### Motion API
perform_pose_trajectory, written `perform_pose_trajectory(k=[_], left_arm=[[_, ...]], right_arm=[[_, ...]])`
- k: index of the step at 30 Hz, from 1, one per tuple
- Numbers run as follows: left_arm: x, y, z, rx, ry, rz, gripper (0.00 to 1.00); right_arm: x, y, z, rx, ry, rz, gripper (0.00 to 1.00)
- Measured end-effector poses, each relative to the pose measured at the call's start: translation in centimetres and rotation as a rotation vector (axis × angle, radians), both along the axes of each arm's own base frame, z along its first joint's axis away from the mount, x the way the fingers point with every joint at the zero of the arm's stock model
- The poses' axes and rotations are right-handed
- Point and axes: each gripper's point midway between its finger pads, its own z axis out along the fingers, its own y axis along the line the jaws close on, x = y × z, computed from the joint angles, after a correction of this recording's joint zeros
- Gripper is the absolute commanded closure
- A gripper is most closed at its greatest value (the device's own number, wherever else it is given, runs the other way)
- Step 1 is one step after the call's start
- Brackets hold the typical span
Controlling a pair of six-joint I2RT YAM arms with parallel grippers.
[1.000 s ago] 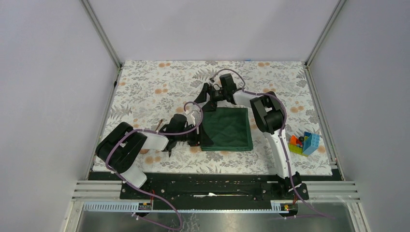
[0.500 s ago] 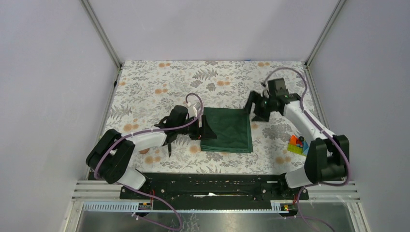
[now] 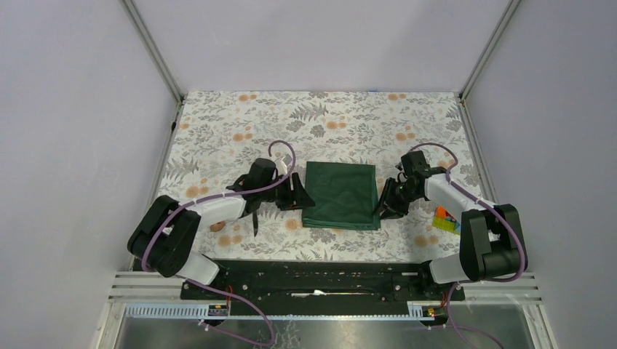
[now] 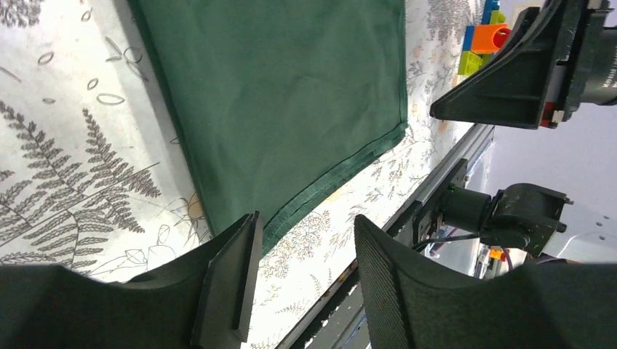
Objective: Fold the napkin into a case and place the utensils inside
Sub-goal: Smooth out the square-folded napkin at the center of the board.
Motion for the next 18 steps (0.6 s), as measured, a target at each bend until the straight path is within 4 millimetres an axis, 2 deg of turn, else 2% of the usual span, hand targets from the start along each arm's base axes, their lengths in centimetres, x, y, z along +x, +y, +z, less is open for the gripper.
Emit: perform_pose_trajectory(k=[6, 11, 18], left_arm=[[-0.7, 0.7, -2.3, 0.042, 0.056, 0.018, 0.59], [-1.8, 1.2, -4.2, 0.066, 0.107, 0.022, 0.64], [-2.7, 1.3, -5.1, 0.077, 0.124, 0.017, 0.69]], right_arm=[[0.1, 0.2, -0.7, 0.01, -0.006, -0.005, 0.62], [-0.2, 0.3, -1.3, 0.02, 0.006, -0.003, 0.62], [-0.4, 0.7, -2.2, 0.044, 0.022, -0.003, 0.63]])
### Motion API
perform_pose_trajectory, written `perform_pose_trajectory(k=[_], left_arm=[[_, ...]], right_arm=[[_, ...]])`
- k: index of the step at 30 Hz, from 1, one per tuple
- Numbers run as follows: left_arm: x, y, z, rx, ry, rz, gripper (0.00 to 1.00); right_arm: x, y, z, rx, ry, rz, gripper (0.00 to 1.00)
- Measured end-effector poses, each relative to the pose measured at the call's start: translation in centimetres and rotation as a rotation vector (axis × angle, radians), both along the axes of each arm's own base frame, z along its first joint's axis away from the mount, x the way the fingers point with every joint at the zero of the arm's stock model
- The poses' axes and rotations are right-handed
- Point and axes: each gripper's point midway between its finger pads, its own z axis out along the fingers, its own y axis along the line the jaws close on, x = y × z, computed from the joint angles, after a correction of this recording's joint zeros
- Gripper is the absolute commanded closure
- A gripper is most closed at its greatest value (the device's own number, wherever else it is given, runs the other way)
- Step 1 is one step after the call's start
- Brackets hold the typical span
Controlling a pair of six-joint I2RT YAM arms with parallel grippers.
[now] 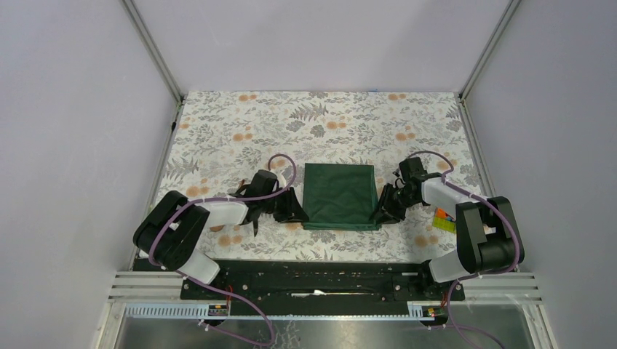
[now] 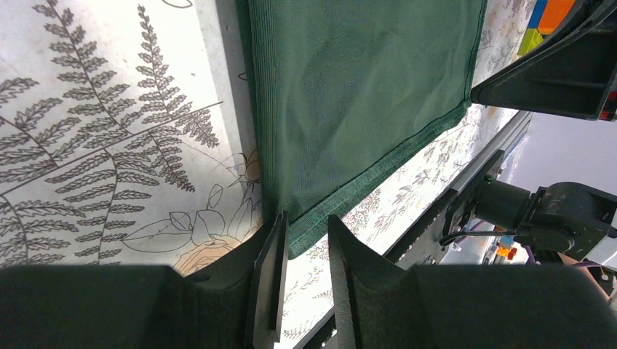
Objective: Fold the napkin into a case and place the utensils inside
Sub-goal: Smooth out the square-folded napkin at the center of the board.
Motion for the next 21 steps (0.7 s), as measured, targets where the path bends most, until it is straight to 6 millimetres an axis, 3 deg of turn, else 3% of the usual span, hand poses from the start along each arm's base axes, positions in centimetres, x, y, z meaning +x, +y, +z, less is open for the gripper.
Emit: perform_pose_trajectory(k=[21], left_arm=[[-0.87, -0.19, -0.43, 0.007, 0.008, -0.018, 0.7]], right_arm=[[-0.83, 0.35, -0.42, 0.032, 0.011, -0.003, 0.53]])
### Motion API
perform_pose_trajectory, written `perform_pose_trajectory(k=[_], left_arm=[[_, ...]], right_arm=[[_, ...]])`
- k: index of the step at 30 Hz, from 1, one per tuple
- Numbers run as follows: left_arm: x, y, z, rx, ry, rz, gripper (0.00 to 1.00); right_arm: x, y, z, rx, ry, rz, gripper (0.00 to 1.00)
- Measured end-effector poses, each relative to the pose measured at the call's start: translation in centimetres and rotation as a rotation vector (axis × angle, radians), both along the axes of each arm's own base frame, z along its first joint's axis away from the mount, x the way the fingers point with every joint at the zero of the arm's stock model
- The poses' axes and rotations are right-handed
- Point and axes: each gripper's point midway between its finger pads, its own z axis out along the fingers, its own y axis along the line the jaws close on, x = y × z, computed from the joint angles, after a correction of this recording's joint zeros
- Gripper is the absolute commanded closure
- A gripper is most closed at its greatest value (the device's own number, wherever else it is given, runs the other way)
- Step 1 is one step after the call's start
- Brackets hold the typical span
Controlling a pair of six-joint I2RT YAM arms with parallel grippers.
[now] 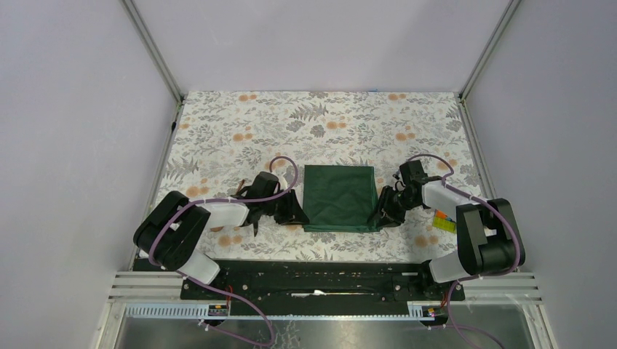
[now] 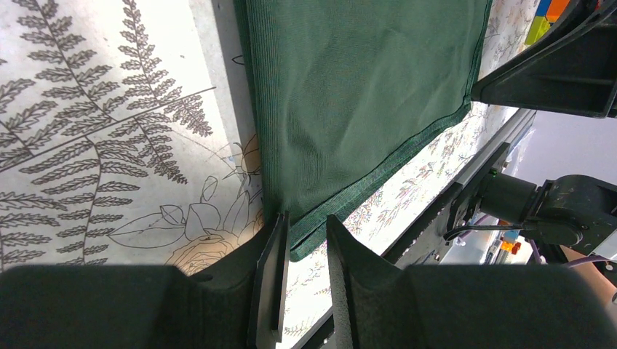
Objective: Fold the napkin into a case and place the utensils inside
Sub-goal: Smooth out the square-folded napkin at the center of the board.
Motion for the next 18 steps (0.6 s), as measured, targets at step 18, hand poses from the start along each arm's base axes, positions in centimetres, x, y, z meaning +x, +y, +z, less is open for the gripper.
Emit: perform_pose_trajectory(k=[18], left_arm=[[-0.01, 0.0, -0.01, 0.0, 0.0, 0.0, 0.7]], right_arm=[[0.2, 0.3, 0.61, 0.021, -0.018, -0.003, 0.52]])
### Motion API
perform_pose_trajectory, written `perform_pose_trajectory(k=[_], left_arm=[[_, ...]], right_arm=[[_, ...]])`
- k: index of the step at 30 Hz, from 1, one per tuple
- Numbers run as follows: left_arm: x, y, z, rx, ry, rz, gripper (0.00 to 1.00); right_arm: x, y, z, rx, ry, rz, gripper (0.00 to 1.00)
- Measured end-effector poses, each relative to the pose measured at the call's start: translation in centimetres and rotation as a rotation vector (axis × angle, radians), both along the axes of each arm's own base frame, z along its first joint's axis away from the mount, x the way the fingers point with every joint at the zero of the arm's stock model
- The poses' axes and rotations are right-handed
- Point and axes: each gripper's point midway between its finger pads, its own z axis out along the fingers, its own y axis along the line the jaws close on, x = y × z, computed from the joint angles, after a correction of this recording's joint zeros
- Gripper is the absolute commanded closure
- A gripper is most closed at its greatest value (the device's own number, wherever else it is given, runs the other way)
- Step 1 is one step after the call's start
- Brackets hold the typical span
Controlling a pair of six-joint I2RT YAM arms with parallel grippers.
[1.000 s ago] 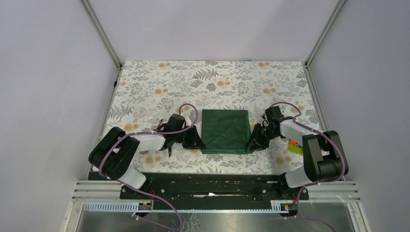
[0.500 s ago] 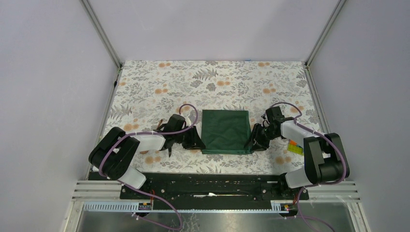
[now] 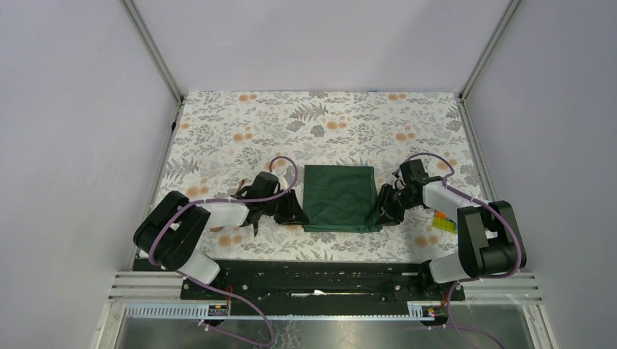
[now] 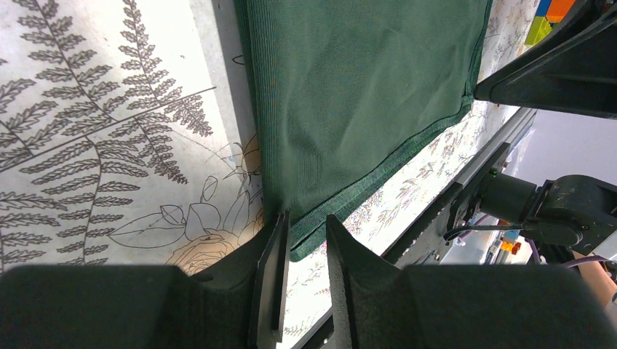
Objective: Fold the napkin into a case and place the utensils inside
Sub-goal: Smooth out the square-folded napkin at the center of the board, then pick up the top corner of the square-folded napkin from the center of the board.
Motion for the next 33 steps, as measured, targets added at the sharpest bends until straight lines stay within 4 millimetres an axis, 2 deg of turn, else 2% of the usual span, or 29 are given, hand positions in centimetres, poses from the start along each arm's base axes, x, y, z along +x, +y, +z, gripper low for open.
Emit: perform_pose_trajectory(k=[8, 24, 33], left_arm=[[-0.1, -0.1, 0.0, 0.0, 0.0, -0.003, 0.7], [-0.1, -0.2, -0.1, -0.003, 0.004, -0.006, 0.71], [-0.2, -0.2, -0.1, -0.003, 0.004, -0.006, 0.71]], right_arm=[[0.7, 0.7, 0.6, 0.046, -0.017, -0.013, 0.48], [-1.0, 0.0, -0.2, 0.01, 0.012, -0.015, 0.48], [-0.7, 0.1, -0.2, 0.015, -0.001, -0.026, 0.56]])
